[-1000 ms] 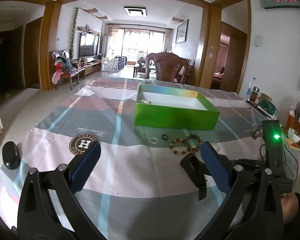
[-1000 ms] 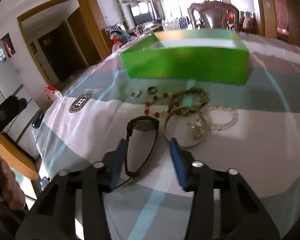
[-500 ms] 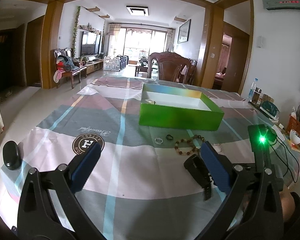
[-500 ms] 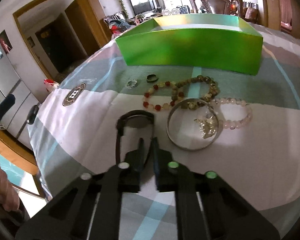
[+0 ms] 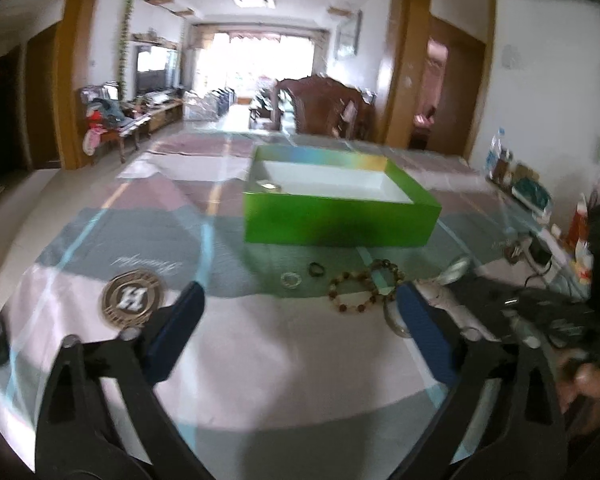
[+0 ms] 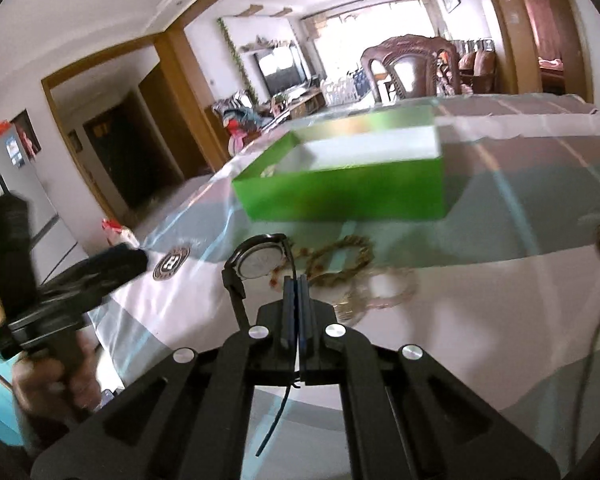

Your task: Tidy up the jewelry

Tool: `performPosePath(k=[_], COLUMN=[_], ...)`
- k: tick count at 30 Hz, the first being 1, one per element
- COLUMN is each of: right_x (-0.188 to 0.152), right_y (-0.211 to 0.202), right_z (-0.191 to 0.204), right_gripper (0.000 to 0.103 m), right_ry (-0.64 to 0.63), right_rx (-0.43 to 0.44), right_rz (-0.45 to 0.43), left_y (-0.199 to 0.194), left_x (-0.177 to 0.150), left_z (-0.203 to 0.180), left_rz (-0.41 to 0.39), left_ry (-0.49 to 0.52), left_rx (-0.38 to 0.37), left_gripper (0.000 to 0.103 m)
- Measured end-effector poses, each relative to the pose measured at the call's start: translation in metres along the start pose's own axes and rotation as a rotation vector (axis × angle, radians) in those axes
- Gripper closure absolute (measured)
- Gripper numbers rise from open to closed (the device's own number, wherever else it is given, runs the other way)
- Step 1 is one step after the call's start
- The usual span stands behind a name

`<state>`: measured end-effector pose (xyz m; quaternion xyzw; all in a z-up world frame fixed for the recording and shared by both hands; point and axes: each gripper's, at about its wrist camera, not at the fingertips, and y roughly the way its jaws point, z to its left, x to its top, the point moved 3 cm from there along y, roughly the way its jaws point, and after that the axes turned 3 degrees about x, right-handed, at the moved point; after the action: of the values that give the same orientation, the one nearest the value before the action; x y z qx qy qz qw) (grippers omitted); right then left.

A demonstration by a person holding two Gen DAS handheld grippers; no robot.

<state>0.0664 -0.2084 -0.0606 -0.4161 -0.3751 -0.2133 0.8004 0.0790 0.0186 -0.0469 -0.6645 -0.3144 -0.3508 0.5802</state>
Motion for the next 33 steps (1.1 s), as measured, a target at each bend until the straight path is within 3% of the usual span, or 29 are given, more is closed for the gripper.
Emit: performPosePath(k=[2,5,9,12,17,19,22,26,31,33], right_x=[0.001,-0.001,-0.005,-0.005,-0.003,-0.001,-0.001,0.000,0.000,-0.001], right_y=[-0.009,-0.017,-0.016,-0.015,-0.015,-0.016,-0.016,-0.015,-0.017,-0.017], right_z=[-0.010,-0.026,-0.034,-0.038,-0.041,-0.040,-0.041,-0.040,-0.035,-0.035], right_gripper=[0.101,0.101,0.101,0.101,0.101,0.101,0.101,0.101,0.101,0.101], right_ry=[0.010,0.035,0.048,0.053,0.060,0.062,0.065,0.068,0.058,0.056], right_rx=[-0.014,-0.021,-0.017,-0.010,0.002,0.003,0.003,0.002,0.002,-0.001], right_rz=[-0.012,-0.011,0.008,0.019,0.019,0.019,0.020,0.025,0.025,0.025], left_y=[0.025,0.060,0.103,0.135,0.165,0.175,0.181,0.184,0.182,0.171], left_x=[0.011,0.022,0.030,0.033,0.026,0.020,0.017,0.015,0.014,0.018], left_z=[-0.010,-0.023,-0.033,-0.038,-0.042,-0.044,-0.042,-0.036,-0.024,-0.016], left_rz=[0.041,0.092,0.184,0.245,0.315,0.345,0.355,0.353,0.342,0.302], left_ry=[0.041,0.092,0.119,0.131,0.131,0.131,0.133,0.113,0.043,0.012], left_rx=[0.010,0.001,-0.029,-0.033,-0.050,-0.050,-0.032,-0.031,-0.051,-0.062], left_gripper=[0.026,0.027,0.045,0.052,0.055,0.061,0.066,0.082,0.084,0.084])
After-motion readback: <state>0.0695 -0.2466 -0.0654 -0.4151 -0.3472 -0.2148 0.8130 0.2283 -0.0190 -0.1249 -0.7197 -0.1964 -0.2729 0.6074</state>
